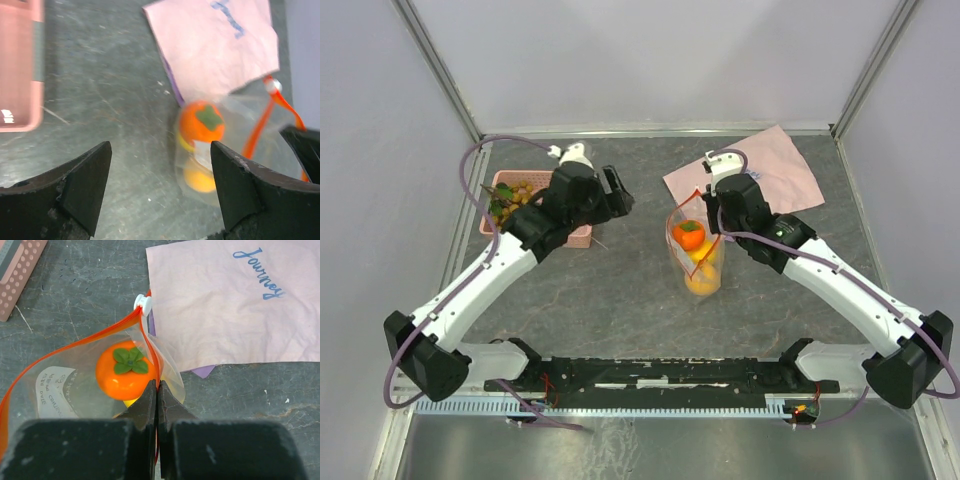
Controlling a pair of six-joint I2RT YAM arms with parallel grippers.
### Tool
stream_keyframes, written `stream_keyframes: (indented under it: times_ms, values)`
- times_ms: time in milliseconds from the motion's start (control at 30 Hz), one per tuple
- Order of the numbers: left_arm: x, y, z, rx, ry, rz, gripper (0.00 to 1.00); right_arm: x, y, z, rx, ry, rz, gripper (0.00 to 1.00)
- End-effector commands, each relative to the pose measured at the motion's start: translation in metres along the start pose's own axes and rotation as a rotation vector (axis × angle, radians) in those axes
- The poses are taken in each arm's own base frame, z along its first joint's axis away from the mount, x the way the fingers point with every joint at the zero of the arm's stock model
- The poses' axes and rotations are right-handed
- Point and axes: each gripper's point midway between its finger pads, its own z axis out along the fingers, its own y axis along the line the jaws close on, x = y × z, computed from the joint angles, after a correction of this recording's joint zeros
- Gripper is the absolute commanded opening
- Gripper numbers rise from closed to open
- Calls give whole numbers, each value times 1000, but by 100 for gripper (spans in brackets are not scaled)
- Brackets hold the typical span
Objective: Place the food in the zip-top bag and seal the zipper
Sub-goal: Pick up the fake fruit from the bin.
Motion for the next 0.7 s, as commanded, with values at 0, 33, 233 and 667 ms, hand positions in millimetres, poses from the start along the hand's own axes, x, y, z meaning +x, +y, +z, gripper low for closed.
stream_keyframes:
  times_ms: [0, 33, 233, 667]
  values:
    - [-36, 46, -6, -120, -71, -13, 89, -16, 1, 0, -11, -47, -13, 1]
    - [-40, 59, -4, -155, -82, -19, 91, -15, 2, 0, -13, -45, -17, 2]
    - [-76, 134, 1, -339, -158, -41, 96, -12, 6, 3, -37, -42, -35, 2]
    - [-164, 260, -1, -482, -253, 56, 99, -8, 20, 2, -123, -37, -45, 2]
